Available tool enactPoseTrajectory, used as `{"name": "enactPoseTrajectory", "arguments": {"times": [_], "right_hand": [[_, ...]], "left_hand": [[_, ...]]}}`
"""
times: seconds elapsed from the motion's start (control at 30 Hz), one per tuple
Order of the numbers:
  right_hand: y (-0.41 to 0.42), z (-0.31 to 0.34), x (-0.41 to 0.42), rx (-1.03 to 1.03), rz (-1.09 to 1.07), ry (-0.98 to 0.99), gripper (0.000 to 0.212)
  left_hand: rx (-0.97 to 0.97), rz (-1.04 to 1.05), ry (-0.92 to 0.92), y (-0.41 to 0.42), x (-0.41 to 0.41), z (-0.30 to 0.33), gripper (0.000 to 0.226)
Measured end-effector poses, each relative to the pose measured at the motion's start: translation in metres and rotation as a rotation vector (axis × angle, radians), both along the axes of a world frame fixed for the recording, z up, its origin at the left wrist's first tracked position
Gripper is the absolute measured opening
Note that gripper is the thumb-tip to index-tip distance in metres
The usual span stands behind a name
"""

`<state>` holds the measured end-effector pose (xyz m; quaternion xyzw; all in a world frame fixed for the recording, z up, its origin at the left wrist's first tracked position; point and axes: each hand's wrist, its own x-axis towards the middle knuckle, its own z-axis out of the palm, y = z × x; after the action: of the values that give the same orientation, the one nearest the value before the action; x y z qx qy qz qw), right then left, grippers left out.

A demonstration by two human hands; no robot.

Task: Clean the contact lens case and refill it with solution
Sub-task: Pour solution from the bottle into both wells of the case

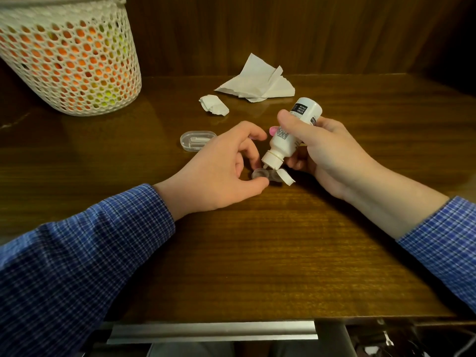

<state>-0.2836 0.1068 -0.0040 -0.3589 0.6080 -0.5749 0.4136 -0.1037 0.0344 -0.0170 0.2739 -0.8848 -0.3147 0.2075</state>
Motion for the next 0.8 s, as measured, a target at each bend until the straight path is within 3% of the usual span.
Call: {"name": "enactPoseTrajectory", "arguments": {"times": [0.43, 0.53, 0.7, 0.8], "right_hand": [[0.003, 0.004, -0.002, 0.026, -0.002, -0.074, 0.04], [0.004, 0.01, -0.007, 0.021, 0.028, -0.257, 0.051], [0.01, 0.02, -0.016, -0.05, 0.071, -0.766, 0.055], [0.013, 0.02, -0.014, -0.09, 0.104, -0.862, 0.052]], "left_hand": [[0.015, -0.017, 0.002, -0.001, 0.001, 0.0, 0.068], [0.024, -0.033, 0.007, -0.002, 0.002, -0.001, 0.069], [0.035, -0.041, 0.019, -0.003, 0.005, 0.0, 0.077], [0.015, 0.0, 0.153, -0.004, 0.005, 0.001, 0.078]]}}
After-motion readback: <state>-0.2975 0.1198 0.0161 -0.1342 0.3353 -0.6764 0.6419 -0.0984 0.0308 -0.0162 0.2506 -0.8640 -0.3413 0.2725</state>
